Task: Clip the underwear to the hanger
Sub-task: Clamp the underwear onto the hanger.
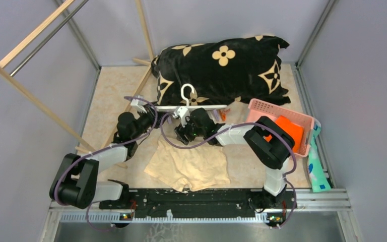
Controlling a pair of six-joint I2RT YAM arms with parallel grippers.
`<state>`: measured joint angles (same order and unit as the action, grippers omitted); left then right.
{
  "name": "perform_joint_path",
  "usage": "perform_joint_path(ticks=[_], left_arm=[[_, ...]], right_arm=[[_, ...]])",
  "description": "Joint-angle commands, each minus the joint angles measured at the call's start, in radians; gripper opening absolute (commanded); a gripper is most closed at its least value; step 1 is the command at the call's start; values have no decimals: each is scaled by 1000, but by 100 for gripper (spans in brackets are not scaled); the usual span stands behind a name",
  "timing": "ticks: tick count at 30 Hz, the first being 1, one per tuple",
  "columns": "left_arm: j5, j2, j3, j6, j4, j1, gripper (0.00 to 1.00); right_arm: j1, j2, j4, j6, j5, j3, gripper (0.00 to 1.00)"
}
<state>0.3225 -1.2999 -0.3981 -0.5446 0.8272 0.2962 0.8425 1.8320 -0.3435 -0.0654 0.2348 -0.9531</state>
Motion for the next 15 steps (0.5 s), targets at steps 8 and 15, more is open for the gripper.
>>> perform_joint_path(ticks=[8,15], left_arm=[[-21,8,-34,26,-19,-22,0],[-29,33,-35,30,-47,-22,0]], right_arm=[[8,54,64,-172,42,-69,59],[50,88,148,-258,-32,-97,58]])
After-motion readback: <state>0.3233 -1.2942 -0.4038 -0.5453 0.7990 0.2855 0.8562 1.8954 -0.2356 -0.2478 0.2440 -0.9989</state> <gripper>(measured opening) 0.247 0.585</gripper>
